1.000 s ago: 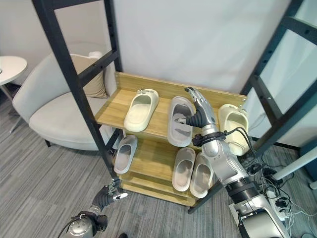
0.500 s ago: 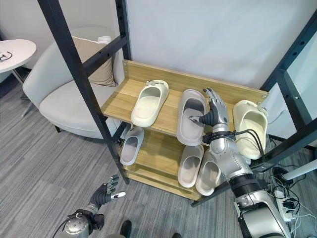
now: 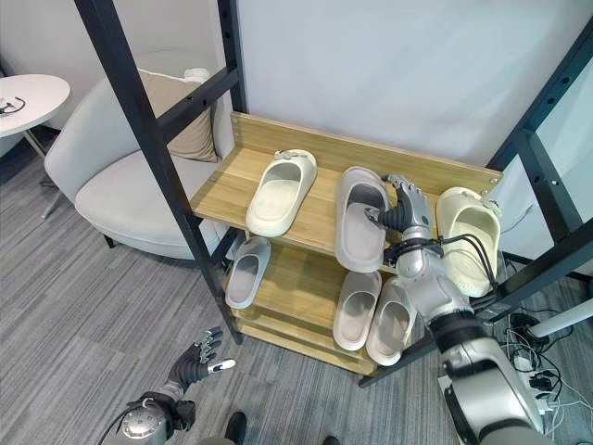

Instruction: Arrange the slippers neatly on the shoe rack.

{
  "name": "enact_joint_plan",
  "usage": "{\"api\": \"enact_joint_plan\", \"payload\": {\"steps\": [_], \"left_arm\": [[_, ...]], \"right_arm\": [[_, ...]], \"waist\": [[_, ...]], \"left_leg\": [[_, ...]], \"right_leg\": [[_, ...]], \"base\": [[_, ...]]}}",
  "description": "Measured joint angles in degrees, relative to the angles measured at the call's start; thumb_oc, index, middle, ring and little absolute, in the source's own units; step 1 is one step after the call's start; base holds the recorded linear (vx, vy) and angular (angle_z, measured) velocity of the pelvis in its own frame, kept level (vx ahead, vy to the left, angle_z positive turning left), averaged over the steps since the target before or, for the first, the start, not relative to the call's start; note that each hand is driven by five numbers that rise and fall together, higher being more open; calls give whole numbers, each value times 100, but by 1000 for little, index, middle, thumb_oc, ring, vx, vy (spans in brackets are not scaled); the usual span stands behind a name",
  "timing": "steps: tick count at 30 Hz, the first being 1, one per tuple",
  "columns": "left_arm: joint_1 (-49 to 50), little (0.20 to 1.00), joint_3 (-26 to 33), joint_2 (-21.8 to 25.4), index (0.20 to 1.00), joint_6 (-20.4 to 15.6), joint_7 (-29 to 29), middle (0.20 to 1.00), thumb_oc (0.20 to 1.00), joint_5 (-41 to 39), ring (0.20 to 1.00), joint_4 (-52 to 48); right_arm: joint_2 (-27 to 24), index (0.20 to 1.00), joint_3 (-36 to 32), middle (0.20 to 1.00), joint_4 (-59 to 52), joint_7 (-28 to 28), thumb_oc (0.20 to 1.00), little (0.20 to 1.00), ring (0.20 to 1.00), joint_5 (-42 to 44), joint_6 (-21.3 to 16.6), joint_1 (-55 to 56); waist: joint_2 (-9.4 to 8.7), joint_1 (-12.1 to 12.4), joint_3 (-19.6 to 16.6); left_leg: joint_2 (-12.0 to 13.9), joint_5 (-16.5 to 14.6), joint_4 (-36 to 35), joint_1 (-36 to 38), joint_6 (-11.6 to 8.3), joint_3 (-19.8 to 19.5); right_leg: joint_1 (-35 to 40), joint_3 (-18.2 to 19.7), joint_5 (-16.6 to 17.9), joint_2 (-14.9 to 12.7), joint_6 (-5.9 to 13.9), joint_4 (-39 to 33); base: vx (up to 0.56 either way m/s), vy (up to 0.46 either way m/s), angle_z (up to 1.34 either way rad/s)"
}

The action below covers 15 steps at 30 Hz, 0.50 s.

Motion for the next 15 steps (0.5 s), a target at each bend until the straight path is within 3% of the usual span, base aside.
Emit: {"api": "enact_joint_plan", "payload": {"steps": [11,12,15], "left_arm": [[-2,1000,11,75,1000,-2,70,1000,1000,-30,1000,3],[-4,1000,21,72,1000,-1,78,1000,1000,-28,1000,-1],[25,1000,231,-59,1000,1,130,1000,1000,-22,1000,-4]], "right_arm": [[17,200,-6,200,274,-8,200,200,200,136,33,-328],[18,200,-94,200,-32,-17,200,200,200,191,139,-196],[372,200,-1111,200,-2726,-274,200,200,200,337,52,1307]], "waist": [[-15,4,-9],[-12,-24,-8],[30,1,-15]], "left_leg": [[12,43,0,-100,-11,-12],[12,43,0,-103,-11,-7],[-2,49,1,-142,-9,-1]], "right_leg": [[-89,-17,24,14,-17,0],[-98,-11,23,13,-18,0],[-144,2,34,11,-16,1]], "base": [[0,0,0],[0,0,0],[5,-7,-1]]}}
